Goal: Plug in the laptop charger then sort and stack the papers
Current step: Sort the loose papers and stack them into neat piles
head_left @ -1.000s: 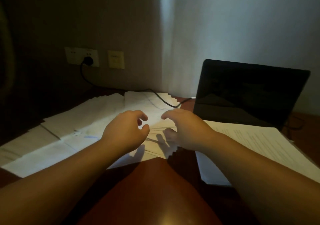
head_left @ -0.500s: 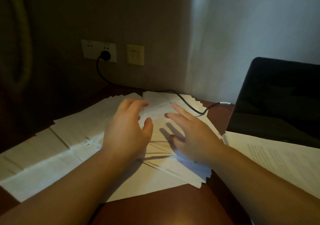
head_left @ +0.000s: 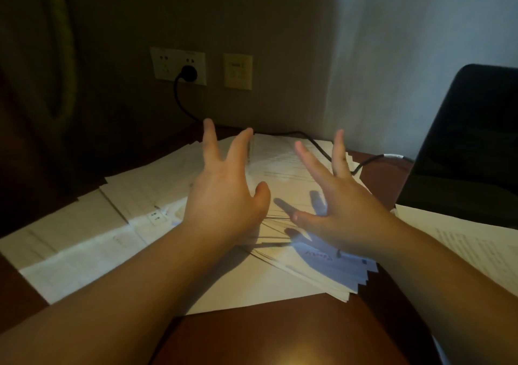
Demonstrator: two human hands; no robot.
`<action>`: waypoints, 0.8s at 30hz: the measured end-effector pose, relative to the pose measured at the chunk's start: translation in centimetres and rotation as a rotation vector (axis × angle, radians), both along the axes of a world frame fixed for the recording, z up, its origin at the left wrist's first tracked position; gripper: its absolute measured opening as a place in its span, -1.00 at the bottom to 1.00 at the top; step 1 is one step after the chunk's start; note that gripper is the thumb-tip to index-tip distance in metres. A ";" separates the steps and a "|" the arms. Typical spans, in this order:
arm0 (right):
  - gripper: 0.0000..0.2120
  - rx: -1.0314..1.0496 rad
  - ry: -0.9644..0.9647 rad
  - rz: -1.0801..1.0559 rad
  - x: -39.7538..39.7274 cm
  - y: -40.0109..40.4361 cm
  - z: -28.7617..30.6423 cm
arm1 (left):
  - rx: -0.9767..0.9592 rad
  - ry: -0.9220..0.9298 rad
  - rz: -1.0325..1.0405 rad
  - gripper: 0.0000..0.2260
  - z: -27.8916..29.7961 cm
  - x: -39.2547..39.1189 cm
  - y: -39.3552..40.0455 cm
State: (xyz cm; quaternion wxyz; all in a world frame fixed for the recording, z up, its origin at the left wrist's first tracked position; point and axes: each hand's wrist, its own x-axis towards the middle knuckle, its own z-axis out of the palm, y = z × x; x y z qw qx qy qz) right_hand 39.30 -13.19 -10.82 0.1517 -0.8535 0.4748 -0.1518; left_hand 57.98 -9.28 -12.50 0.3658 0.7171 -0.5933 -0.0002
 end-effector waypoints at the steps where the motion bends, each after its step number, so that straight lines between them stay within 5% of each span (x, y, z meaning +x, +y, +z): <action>1: -0.02 0.004 0.008 0.020 0.1 0.1 -0.1 | 0.002 -0.003 -0.004 -0.25 0.1 0.0 0.1; 6: -0.15 0.097 0.154 0.129 -0.1 -0.6 -1.2 | 0.031 -0.148 -0.027 -0.45 -0.7 0.3 -0.3; 10: -0.27 0.081 0.161 0.089 -0.2 -1.0 -1.5 | 0.089 -0.056 -0.062 -0.58 -1.6 0.7 -0.5; 24: -0.76 -0.062 0.094 0.104 0.4 0.0 -0.8 | 0.140 0.078 -0.081 -0.59 -1.5 0.3 -0.8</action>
